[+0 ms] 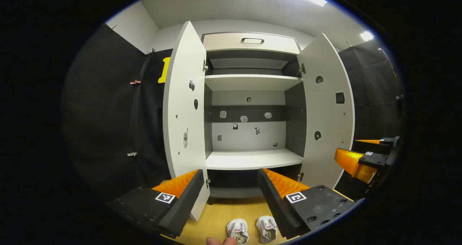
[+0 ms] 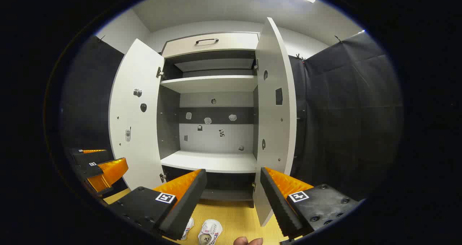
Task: Grab one shoe with the right hand and put it into the shoe cabinet, grab the other shoe with the left hand and put it into the shoe cabinet; then close the right door with the right hand and the left door with the left hand.
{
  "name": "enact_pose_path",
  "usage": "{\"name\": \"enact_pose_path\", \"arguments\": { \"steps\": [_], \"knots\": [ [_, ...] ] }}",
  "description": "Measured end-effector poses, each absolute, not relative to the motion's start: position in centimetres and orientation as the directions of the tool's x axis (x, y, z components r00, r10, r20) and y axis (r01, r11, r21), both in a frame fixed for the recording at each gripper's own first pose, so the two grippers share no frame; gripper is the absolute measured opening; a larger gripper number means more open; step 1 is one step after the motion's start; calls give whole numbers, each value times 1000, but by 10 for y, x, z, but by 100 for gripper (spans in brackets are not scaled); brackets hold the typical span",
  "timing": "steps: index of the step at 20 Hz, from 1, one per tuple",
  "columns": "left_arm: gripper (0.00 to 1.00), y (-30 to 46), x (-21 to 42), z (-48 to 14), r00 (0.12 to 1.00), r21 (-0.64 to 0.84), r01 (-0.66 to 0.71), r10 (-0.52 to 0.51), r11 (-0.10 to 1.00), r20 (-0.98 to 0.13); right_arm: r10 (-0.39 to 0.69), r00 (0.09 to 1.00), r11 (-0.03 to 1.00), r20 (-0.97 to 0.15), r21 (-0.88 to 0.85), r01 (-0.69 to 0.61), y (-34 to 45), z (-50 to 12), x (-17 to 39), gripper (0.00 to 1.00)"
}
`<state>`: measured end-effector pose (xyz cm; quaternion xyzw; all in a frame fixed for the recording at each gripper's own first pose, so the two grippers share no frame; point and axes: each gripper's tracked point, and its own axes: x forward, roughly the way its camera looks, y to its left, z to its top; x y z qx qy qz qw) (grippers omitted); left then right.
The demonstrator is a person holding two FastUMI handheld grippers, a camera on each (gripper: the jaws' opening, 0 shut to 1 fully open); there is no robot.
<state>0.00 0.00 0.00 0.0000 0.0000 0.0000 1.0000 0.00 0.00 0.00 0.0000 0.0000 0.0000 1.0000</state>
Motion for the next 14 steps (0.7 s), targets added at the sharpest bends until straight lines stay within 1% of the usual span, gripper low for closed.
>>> {"name": "enact_pose_path", "arguments": {
  "steps": [14],
  "knots": [
    [95, 5, 3, 3, 1000, 9, 3, -3, 1000, 17, 8, 1000, 1000, 5, 4, -8, 7, 0, 1, 98]
  ]
}}
